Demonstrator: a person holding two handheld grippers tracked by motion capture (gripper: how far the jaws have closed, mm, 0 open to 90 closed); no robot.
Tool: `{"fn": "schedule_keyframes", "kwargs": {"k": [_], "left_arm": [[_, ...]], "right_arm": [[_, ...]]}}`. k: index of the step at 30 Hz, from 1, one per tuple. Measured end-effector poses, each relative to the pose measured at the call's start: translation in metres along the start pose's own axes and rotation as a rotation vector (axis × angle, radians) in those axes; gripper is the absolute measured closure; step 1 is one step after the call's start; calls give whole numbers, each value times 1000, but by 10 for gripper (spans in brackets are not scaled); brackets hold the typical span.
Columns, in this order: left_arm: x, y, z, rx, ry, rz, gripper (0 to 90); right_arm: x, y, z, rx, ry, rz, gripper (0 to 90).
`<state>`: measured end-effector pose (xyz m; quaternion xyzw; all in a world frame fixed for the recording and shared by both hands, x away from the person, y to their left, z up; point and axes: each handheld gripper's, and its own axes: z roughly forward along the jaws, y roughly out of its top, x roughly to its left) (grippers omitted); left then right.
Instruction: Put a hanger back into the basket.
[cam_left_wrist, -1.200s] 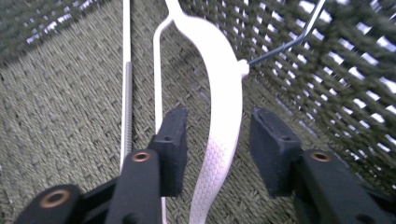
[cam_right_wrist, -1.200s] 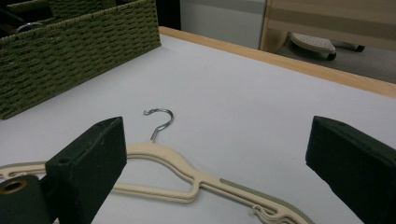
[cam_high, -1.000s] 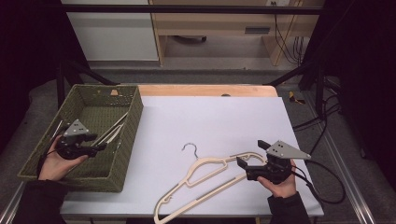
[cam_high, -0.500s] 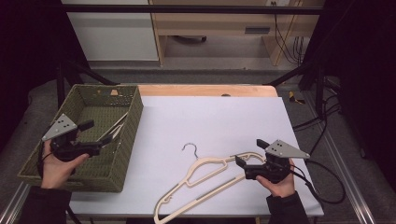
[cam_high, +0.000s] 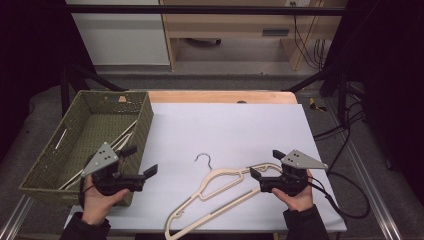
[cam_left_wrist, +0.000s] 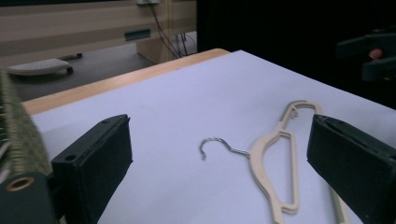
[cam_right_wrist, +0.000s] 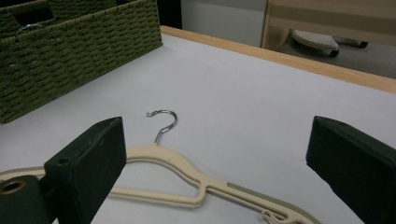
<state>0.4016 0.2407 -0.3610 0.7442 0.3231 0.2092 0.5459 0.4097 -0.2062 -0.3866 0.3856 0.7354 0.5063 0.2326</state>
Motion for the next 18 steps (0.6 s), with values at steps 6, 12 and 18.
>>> {"fn": "schedule_keyframes", "kwargs": {"k": [6, 12, 18], "left_arm": [[-12, -16, 16, 38, -35, 2, 67], [-17, -33, 26, 70, -62, -22, 66], [-19, -46, 34, 111, -95, -29, 71]], "right_arm": [[3, 1, 2, 3, 4, 3, 57], [6, 1, 9, -3, -2, 29, 68], [14, -2, 22, 33, 6, 42, 104]]}}
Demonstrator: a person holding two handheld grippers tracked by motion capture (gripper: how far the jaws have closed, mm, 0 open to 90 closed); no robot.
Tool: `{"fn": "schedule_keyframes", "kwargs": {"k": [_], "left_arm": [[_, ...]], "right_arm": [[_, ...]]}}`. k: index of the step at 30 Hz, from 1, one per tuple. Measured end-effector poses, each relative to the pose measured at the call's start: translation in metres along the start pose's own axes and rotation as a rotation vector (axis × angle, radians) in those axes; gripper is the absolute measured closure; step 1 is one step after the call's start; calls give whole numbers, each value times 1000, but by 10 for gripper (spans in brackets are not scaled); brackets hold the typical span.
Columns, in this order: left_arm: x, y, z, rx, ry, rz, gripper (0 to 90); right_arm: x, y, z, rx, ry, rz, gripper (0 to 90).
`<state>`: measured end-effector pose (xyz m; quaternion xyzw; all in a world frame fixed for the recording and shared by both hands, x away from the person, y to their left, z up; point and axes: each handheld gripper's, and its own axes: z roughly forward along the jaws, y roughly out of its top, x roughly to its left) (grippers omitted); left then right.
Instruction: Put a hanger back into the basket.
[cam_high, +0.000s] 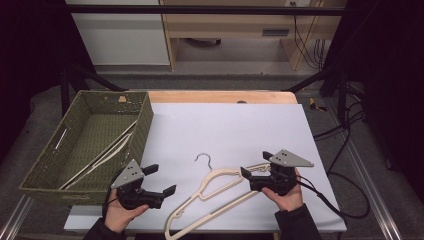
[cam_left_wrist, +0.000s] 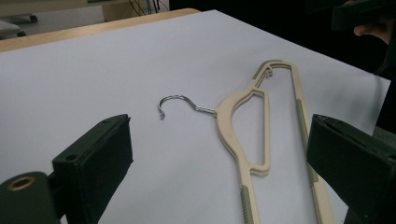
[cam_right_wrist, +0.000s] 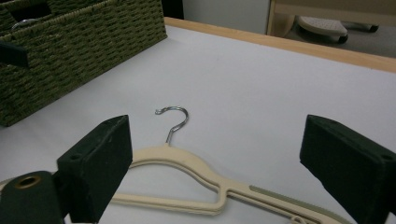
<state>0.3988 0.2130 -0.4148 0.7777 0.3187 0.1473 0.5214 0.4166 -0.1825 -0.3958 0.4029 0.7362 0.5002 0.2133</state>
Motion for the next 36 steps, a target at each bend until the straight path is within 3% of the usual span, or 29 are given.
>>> {"fn": "schedule_keyframes", "kwargs": {"k": [7, 12, 24, 36], "left_arm": [[-1, -8, 8, 31, -24, 3, 63], [1, -11, 12, 58, -34, 3, 39], [3, -14, 15, 59, -19, -2, 39], [4, -15, 17, 69, -30, 0, 33]], "right_arm": [[11, 0, 19, 47, 3, 0, 118], [17, 9, 32, 68, 16, -32, 145], [37, 21, 82, 177, -8, -60, 251], [42, 14, 126, 292, -20, -74, 307]]}}
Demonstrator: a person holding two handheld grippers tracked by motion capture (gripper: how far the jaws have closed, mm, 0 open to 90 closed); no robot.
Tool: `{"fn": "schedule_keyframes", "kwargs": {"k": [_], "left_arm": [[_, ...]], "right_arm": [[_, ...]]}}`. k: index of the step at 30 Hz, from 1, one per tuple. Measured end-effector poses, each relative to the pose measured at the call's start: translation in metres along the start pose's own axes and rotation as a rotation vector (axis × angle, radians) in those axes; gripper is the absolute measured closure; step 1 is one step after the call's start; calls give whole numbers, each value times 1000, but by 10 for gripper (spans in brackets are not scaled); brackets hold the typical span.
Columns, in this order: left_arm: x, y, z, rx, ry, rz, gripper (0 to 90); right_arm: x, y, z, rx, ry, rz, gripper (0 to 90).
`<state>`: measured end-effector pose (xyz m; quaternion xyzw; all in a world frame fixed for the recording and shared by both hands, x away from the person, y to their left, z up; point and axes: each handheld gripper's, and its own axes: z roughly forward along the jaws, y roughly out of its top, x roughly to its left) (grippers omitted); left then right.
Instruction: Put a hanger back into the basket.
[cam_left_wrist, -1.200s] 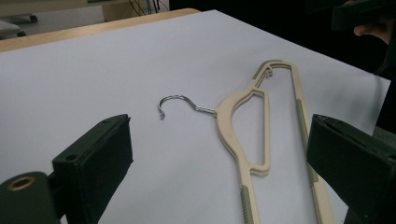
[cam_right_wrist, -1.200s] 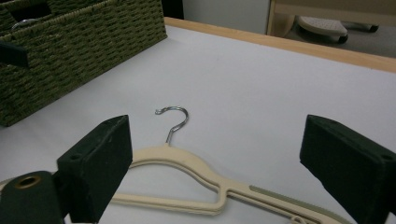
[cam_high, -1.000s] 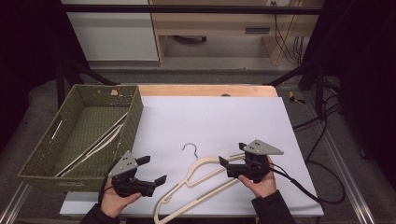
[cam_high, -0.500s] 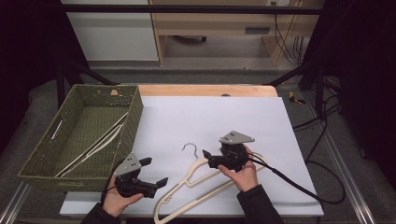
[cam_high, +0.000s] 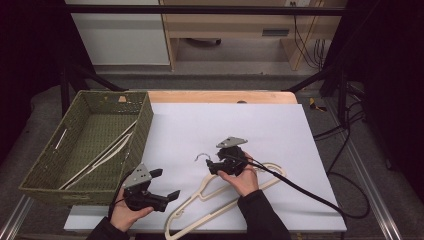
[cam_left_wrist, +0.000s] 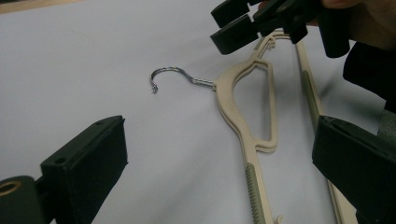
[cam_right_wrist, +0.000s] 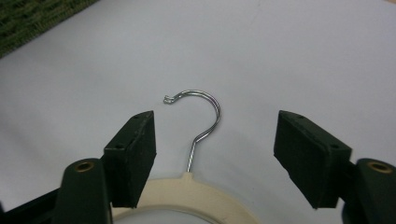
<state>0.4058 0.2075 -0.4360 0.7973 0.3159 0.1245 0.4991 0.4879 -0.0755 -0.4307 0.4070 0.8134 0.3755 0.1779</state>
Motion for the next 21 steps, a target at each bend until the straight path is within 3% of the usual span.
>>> {"fn": "schedule_keyframes", "kwargs": {"k": [11, 21], "left_arm": [[-1, -1, 2, 6, -4, 1, 35], [-1, -2, 4, 18, -6, -3, 40]], "right_arm": [[5, -8, 30, 108, 2, -9, 479], [6, -12, 42, 130, 21, 15, 659]]}}
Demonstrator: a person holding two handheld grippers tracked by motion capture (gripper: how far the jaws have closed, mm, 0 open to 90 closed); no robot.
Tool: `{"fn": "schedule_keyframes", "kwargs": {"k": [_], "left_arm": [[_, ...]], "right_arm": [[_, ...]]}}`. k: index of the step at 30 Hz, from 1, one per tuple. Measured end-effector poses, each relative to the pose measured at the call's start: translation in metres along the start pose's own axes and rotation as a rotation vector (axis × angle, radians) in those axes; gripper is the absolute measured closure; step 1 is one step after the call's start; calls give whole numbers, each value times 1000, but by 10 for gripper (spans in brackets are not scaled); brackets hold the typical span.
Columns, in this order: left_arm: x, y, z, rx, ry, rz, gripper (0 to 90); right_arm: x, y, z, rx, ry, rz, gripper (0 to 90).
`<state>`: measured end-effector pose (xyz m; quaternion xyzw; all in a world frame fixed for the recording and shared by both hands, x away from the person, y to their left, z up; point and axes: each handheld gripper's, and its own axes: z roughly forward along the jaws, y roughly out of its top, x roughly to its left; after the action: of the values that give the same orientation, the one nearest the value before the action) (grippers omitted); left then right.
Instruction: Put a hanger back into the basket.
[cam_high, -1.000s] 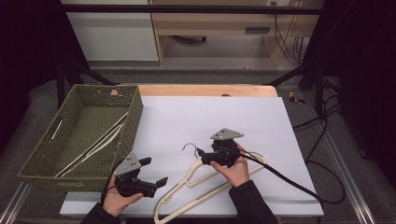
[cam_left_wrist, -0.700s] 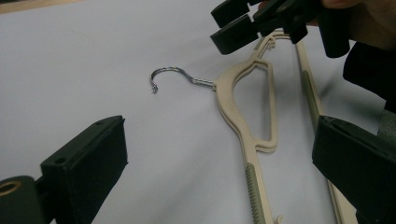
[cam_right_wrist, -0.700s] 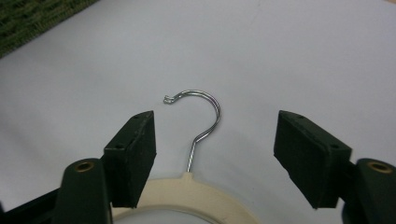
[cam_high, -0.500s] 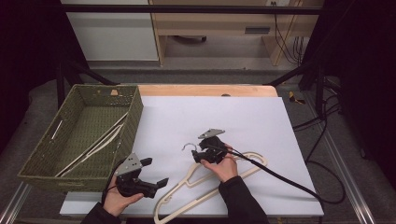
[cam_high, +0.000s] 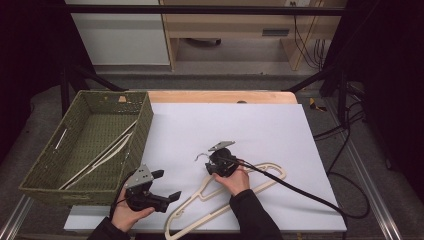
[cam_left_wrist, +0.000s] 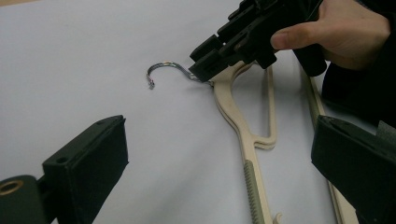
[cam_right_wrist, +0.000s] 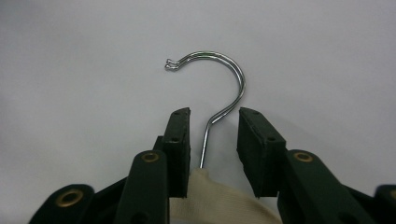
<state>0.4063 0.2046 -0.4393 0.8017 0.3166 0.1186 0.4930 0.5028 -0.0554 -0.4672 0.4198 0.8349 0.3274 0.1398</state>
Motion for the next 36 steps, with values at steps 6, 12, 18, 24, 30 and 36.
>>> {"fn": "schedule_keyframes", "kwargs": {"k": [6, 12, 18, 24, 30, 36], "left_arm": [[0, -1, 2, 9, -3, -2, 42], [0, -1, 3, 12, -3, -2, 43], [0, -2, 4, 17, -6, -5, 45], [-1, -2, 5, 20, -11, -7, 47], [-2, 1, 7, 19, -16, -17, 54], [-5, 11, 14, 21, -27, -29, 69]], "right_arm": [[1, -2, 4, 14, 9, 6, 778], [2, -2, 4, 14, -1, 5, 816], [3, -2, 3, 23, 13, 48, 869], [3, -1, -2, 5, 9, 70, 881], [6, 1, -12, -23, 13, 76, 891], [8, 2, -26, -68, 8, 49, 892]]}}
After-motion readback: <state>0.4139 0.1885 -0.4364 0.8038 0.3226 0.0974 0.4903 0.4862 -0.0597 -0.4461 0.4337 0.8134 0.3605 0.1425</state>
